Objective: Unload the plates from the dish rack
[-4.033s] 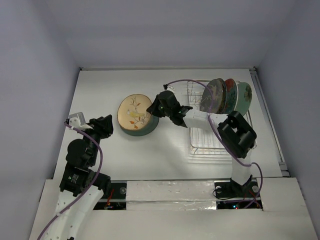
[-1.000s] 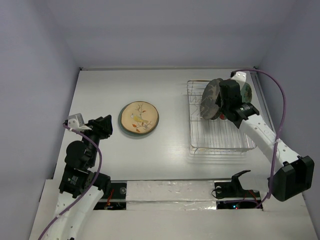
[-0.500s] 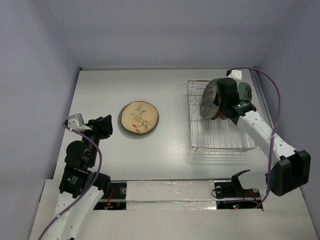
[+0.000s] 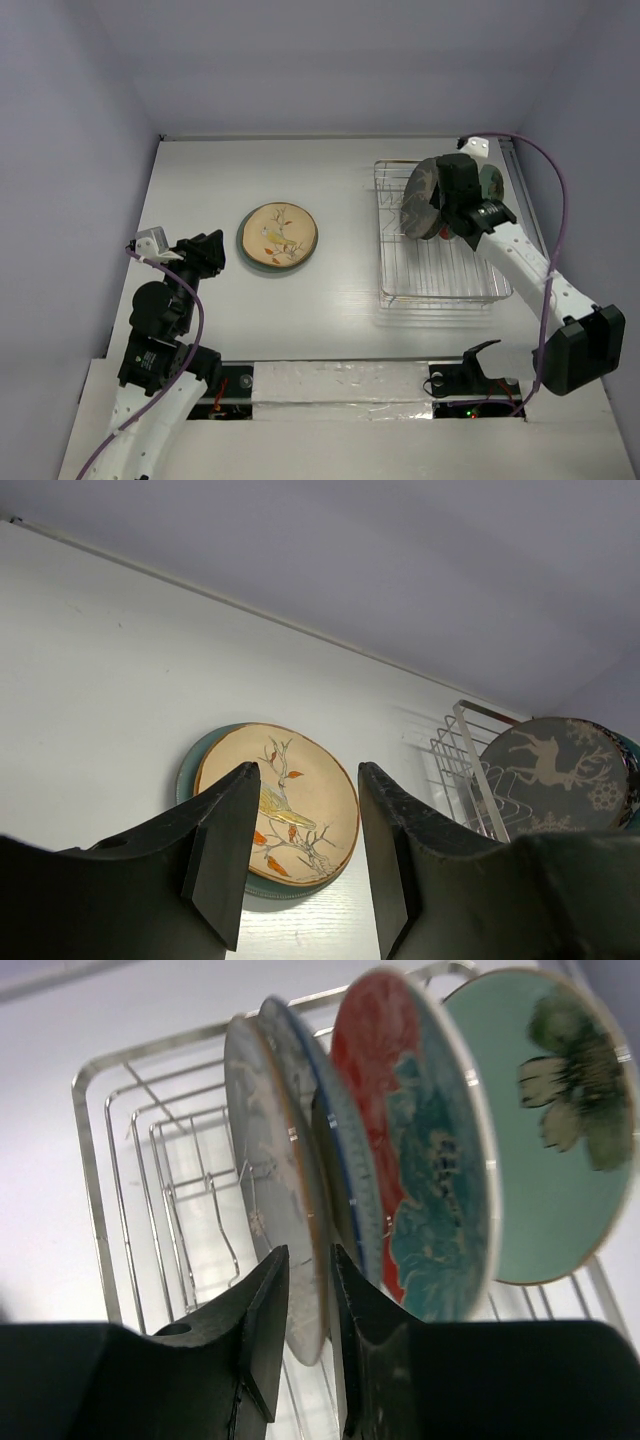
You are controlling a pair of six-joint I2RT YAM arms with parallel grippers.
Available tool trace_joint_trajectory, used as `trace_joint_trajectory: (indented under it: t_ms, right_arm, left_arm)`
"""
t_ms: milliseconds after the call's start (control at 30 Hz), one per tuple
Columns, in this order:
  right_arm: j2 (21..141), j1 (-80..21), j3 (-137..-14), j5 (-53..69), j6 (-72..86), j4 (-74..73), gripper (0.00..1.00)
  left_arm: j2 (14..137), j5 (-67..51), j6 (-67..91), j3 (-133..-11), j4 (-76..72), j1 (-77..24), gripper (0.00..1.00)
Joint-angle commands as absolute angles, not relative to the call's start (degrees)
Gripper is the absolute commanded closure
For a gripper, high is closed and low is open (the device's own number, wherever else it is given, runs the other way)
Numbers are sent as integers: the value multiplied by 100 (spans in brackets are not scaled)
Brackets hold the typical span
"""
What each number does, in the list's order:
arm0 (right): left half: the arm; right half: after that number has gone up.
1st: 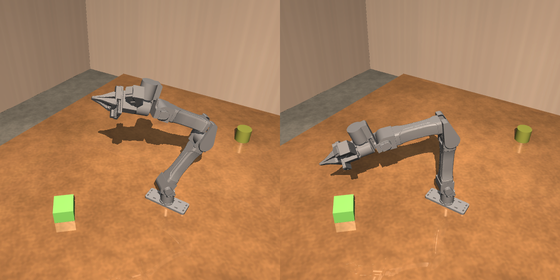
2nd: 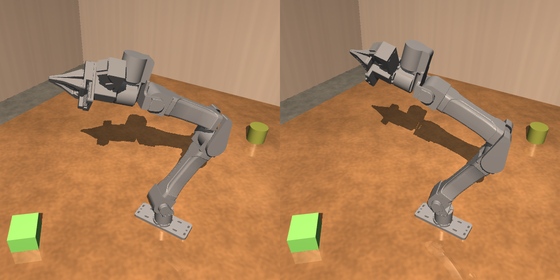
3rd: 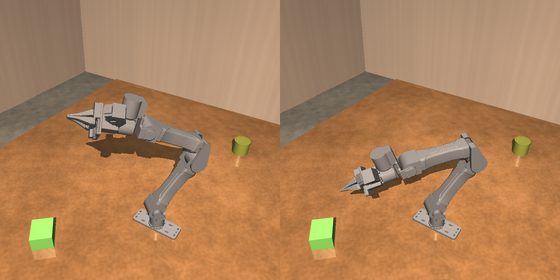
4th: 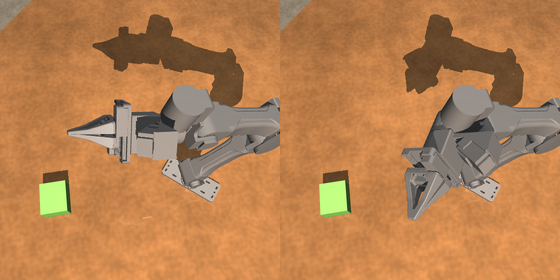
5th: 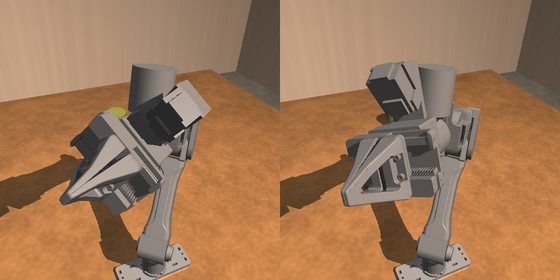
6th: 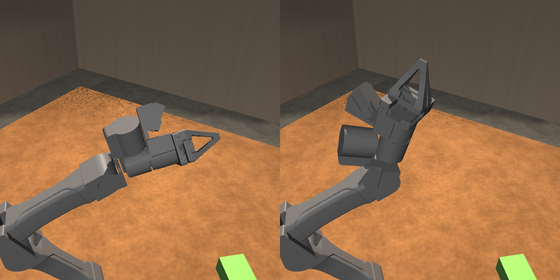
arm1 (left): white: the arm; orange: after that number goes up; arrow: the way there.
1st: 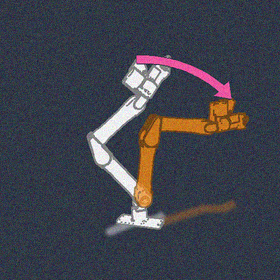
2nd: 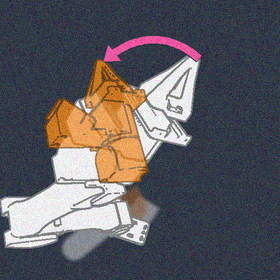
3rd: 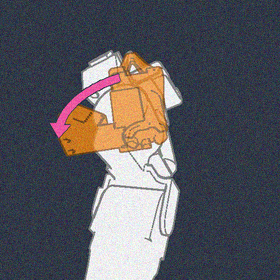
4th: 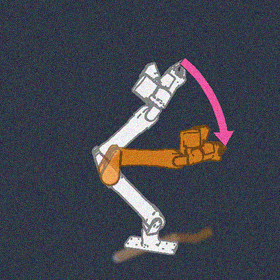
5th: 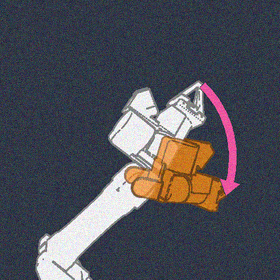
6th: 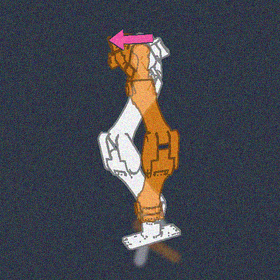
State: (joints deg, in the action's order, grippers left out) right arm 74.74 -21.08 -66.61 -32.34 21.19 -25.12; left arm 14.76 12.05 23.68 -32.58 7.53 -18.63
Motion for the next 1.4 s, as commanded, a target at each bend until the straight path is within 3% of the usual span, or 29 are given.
trace_joint_trajectory:
  t_ms: [0, 533, 767, 1033, 1133, 1267, 1367]
  right_arm:
    - [7163, -2048, -6794, -3594, 2004, -2575, 72]
    - [7541, -2048, -6847, -3516, 1951, -2522, 78]
    - [7954, -2048, -6882, -3612, 2013, -2505, 62]
    - [8384, -1925, -6820, -3586, 1916, -2189, 62]
    - [8534, -1925, -6917, -3691, 1785, -2171, 64]
    - [8429, -1925, -7154, -3876, 1627, -2303, 88]
    - [8183, -1925, -7373, -3833, 1478, -2347, 99]
  left_arm:
    - [1503, 1187, 2356, -3234, 466, -1828, 59]
    - [1468, 1187, 2355, -3234, 466, -1828, 59]
    - [1459, 1187, 2355, -3234, 475, -1828, 59]
    - [1459, 1187, 2355, -3226, 466, -1828, 59]
    - [1450, 1187, 2355, -3226, 466, -1828, 59]
    - [1450, 1187, 2347, -3234, 475, -1828, 59]
    - [1433, 1187, 2355, -3234, 475, -1828, 59]
